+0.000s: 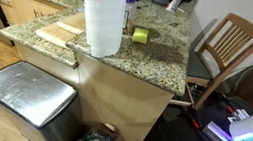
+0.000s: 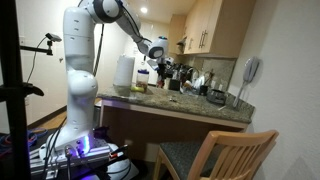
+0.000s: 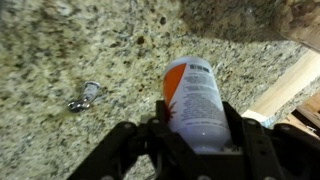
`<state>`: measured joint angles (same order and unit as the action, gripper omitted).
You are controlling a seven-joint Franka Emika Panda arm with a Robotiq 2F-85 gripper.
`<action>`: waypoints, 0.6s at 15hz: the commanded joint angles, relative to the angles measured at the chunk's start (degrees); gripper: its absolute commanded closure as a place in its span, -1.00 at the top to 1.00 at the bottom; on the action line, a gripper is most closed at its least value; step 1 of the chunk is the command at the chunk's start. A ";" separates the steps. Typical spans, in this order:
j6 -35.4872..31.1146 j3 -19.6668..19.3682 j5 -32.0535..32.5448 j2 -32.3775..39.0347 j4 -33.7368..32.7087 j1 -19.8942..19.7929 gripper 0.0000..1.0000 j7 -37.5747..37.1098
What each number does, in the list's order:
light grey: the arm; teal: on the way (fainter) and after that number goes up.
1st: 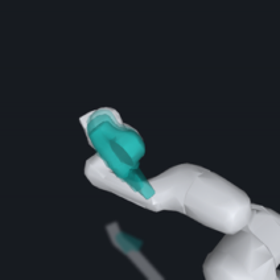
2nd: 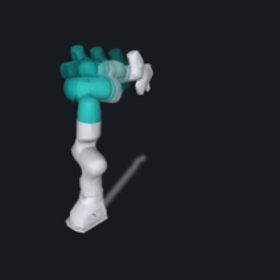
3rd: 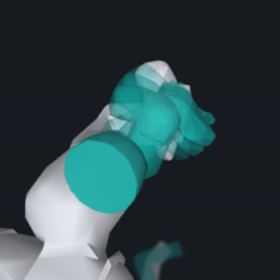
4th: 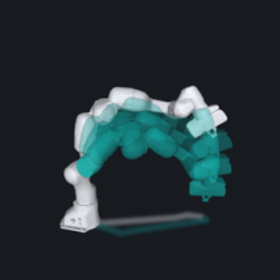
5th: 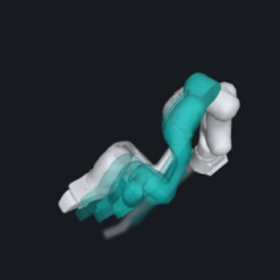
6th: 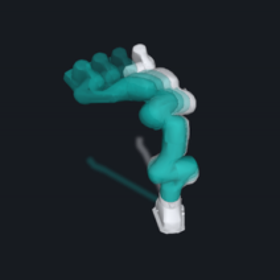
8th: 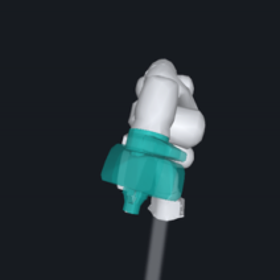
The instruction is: Move the bottle forward.
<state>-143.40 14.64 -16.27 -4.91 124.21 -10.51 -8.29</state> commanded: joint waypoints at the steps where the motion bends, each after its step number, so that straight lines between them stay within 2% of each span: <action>1: 15.86 -9.27 -2.50 -11.05 2.82 5.49 -0.49 10.29; 3: 26.98 -13.38 -3.27 -16.18 2.61 8.07 -0.49 14.78; 5: 34.91 -15.95 -3.98 -19.24 3.07 10.05 -0.49 18.52; 7: 39.40 -17.36 -5.13 -21.37 4.46 12.14 -0.49 22.38; 9: 40.90 -17.99 -7.49 -22.46 7.28 14.31 -0.49 26.32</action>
<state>-104.33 -1.72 -20.54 -25.55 127.23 0.67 12.24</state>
